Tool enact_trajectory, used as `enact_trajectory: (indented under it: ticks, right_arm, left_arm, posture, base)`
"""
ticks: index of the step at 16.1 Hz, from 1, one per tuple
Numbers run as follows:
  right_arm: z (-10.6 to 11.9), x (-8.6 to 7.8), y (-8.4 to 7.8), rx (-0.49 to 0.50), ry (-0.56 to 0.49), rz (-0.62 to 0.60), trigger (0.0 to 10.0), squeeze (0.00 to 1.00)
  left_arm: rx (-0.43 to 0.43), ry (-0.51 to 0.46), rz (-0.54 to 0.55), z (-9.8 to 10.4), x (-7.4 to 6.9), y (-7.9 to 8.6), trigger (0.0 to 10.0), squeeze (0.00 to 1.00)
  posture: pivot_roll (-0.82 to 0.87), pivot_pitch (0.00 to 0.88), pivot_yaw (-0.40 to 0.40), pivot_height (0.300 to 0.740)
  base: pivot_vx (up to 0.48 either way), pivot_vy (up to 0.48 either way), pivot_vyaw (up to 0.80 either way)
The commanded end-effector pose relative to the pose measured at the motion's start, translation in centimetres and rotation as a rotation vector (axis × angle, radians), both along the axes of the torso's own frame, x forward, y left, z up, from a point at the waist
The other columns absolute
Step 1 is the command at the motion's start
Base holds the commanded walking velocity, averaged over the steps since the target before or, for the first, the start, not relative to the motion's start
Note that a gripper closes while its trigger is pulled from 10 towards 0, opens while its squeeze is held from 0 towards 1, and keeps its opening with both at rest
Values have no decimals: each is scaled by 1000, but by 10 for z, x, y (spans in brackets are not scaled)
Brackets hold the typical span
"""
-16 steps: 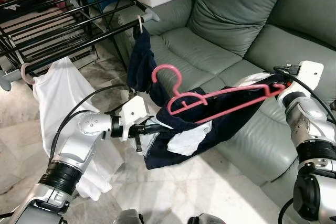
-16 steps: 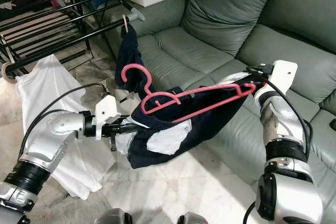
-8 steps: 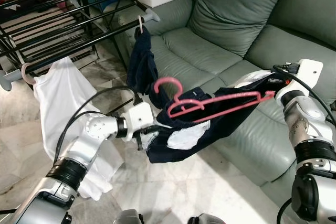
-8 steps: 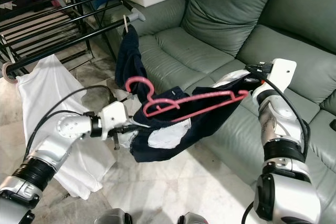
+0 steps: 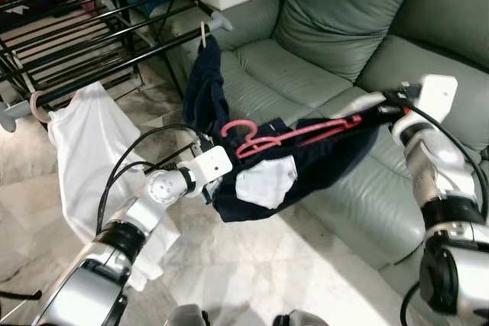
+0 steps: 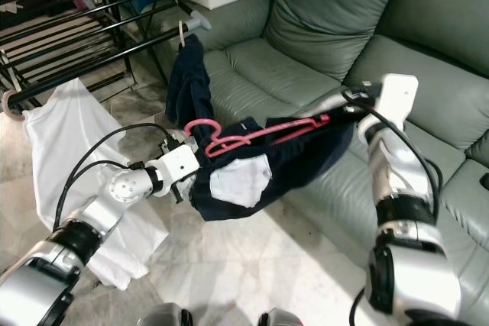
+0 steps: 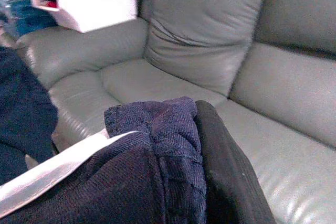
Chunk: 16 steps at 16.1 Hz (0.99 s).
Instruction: Hang hanger
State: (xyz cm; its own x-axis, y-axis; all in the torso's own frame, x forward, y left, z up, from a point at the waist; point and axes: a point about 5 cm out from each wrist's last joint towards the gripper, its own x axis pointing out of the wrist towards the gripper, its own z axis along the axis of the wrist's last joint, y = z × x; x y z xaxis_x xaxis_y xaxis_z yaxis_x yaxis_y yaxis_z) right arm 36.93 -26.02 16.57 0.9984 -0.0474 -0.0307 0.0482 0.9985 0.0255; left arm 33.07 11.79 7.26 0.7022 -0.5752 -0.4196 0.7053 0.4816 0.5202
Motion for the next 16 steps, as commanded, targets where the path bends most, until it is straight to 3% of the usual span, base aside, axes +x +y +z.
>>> enact_trajectory:
  ticks: [1,2,3,5,6,7,8,9,10,12,14,16]
  right_arm:
    - [23,5,-7,-25,-80,-24,0,0]
    - [30,12,7,-83,-75,35,0,0]
    - [31,14,9,-97,-75,45,0,0]
    - [42,27,37,-229,-72,88,0,0]
    - [48,34,57,-377,-91,100,0,0]
    - [53,37,68,-448,-119,98,0,0]
    - [53,38,73,-437,-125,95,0,0]
    - [55,38,78,-456,-142,84,0,0]
    - [55,39,81,-455,-145,82,0,0]
    - [52,39,84,-440,-147,44,0,0]
    - [51,38,84,-492,-159,46,0,0]
    - [46,36,65,-514,-134,2,0,0]
  left_arm:
    - [65,17,104,-8,2,24,0,0]
    - [115,-34,116,-8,5,25,0,0]
    - [113,-36,121,-8,5,25,0,0]
    - [128,-103,203,-8,9,20,0,0]
    - [50,-113,267,-6,11,7,0,0]
    - [-26,-88,341,-5,13,0,0,0]
    - [-54,-70,332,-5,12,-5,0,0]
    - [-22,-92,307,-6,11,-8,0,0]
    - [-12,-89,317,-7,10,-5,0,0]
    - [68,-117,426,-14,11,23,0,0]
    - [45,-125,496,-12,14,33,0,0]
    - [16,-172,563,-2,19,45,0,0]
  posture:
    - [-30,16,26,740]
    - [-34,23,35,740]
    - [-34,26,41,740]
    - [-40,18,45,740]
    - [-40,13,43,740]
    - [-35,6,37,740]
    - [-31,0,33,740]
    - [-23,0,31,740]
    - [-22,0,31,740]
    - [-29,0,27,740]
    - [-31,0,24,740]
    - [-36,0,17,740]
  base:
    - [0,0,0]
    - [0,0,0]
    - [0,0,0]
    - [0,0,0]
    - [0,0,0]
    - [0,0,0]
    - [0,0,0]
    - [0,0,0]
    - [0,0,0]
    - [0,0,0]
    - [0,0,0]
    - [0,0,0]
